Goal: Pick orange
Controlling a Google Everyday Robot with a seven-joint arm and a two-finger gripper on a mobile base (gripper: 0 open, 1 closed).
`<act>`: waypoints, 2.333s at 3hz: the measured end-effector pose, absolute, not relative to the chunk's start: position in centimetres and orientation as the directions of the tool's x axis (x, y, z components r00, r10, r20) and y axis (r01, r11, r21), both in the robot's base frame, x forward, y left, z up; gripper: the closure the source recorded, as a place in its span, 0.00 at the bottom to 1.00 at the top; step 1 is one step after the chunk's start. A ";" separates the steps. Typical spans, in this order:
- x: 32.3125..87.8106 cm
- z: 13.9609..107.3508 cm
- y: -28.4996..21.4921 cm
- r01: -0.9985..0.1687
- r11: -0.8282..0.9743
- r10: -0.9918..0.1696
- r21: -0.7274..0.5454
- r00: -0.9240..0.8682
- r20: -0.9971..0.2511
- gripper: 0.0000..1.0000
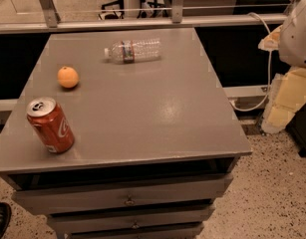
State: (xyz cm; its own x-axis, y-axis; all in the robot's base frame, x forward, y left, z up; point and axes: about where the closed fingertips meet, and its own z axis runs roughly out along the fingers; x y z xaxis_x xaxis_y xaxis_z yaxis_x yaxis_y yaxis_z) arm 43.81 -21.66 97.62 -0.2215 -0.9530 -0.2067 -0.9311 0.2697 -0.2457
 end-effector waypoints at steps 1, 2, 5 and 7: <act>44.2 97.5 -21.3 -0.932 0.266 -0.951 -0.245 -0.212 -0.225 0.00; 45.7 97.1 -19.7 -0.939 0.246 -0.937 -0.241 -0.167 -0.306 0.00; 53.5 94.6 -9.5 -0.961 0.207 -0.819 -0.185 -0.067 -0.569 0.00; 57.5 94.0 -4.9 -0.949 0.248 -0.722 -0.194 -0.048 -0.690 0.00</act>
Offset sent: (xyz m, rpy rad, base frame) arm 0.0393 0.0396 -0.0128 0.2110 -0.0314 0.1076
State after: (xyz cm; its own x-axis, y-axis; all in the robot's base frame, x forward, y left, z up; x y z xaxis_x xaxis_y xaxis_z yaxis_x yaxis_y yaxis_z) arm 57.50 -4.91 94.02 -0.0476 -0.7222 -0.6900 -0.9490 0.2482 -0.1942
